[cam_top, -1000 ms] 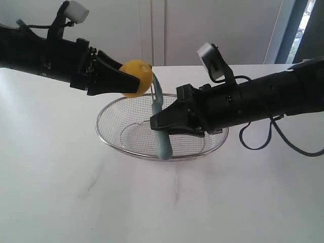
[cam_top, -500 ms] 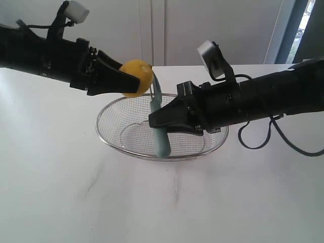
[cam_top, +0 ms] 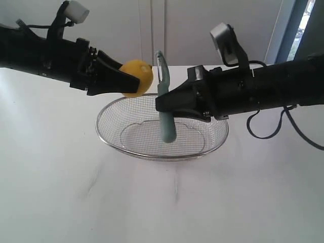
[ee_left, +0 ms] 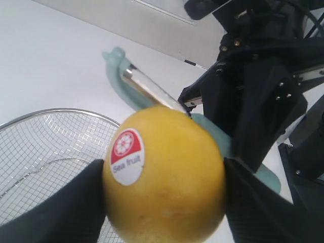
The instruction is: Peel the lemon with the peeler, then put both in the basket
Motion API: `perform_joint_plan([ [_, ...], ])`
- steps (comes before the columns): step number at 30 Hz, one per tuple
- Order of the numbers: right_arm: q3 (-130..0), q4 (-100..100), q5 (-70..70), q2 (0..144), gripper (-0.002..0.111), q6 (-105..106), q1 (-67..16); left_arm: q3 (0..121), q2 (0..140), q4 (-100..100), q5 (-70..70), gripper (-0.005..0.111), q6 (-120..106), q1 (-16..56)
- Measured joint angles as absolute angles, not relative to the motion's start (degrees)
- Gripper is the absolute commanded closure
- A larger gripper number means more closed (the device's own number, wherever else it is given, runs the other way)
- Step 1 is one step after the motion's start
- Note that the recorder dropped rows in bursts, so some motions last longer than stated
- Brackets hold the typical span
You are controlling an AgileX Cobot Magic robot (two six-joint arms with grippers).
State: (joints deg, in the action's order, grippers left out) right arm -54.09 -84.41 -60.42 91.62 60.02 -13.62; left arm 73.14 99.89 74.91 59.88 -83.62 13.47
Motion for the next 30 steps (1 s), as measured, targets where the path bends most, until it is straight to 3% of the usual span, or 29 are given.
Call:
perform_joint_plan([
  [22,-53.64,-83.43,-57.37,95.3,0.108,60.77,-14.01,73.14,99.89,74.91,59.97,0.107,-83.62,13.47],
  [30,-53.64,-84.21,-60.02,98.77,0.108,60.77,-18.31,73.14,99.89,74.91,60.02,0.107,-83.62,13.47],
])
